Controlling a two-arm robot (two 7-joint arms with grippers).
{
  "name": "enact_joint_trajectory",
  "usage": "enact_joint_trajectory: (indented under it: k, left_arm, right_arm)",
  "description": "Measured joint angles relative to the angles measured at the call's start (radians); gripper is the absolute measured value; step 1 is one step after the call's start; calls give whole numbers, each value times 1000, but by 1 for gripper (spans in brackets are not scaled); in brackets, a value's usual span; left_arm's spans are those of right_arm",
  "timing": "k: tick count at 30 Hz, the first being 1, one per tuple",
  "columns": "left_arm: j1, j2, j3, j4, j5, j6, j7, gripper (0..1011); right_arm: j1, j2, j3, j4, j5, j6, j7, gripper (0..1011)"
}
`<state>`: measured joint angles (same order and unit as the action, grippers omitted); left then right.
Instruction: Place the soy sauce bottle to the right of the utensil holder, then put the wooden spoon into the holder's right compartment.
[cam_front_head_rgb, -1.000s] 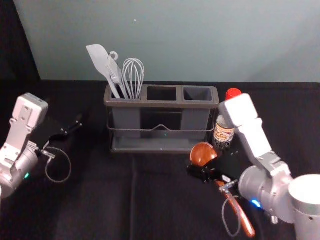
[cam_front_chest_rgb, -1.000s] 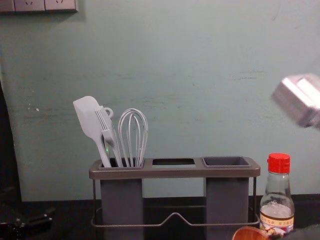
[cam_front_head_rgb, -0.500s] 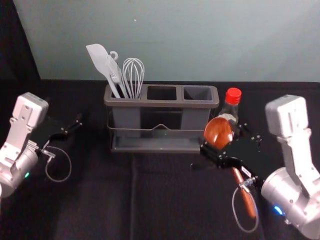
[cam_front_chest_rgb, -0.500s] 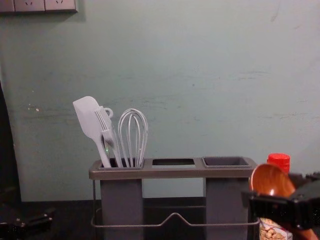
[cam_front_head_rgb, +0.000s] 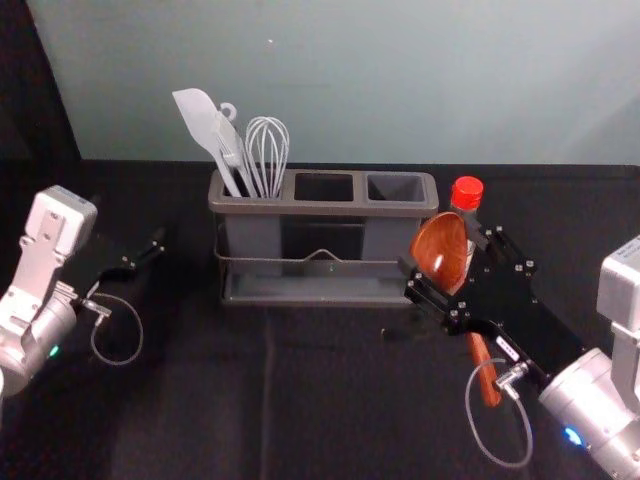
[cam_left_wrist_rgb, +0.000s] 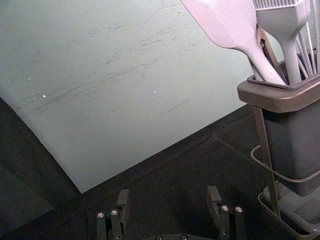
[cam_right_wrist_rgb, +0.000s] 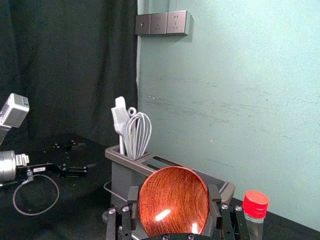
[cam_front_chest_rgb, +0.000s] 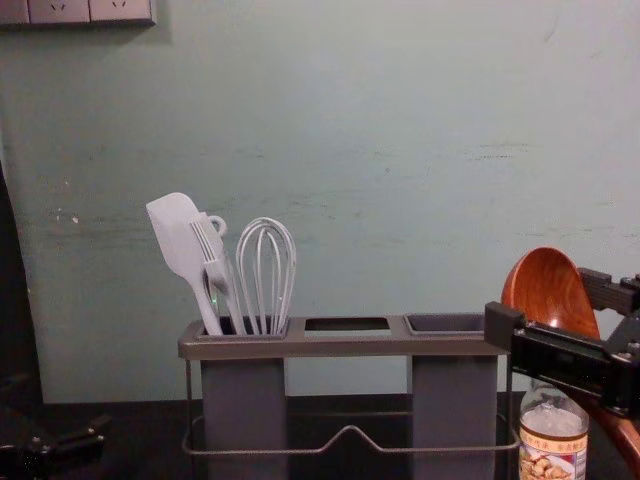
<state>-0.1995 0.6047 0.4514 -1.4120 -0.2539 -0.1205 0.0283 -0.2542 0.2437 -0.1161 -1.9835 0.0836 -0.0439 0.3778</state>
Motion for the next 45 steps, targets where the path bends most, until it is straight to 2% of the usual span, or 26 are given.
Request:
enact_joint_trajectory:
  k: [31,38,45]
  left_arm:
    - [0,0,0,0,0,0,0,1000]
    - [0,0,0,0,0,0,0,1000]
    - [0,0,0,0,0,0,0,1000]
  right_arm:
    - [9,5,-5,3,5,2,-3,837]
    - [75,9,-23,10,9,-1,-11,837]
    - [184,0,-44,55,45,-43,-1,836]
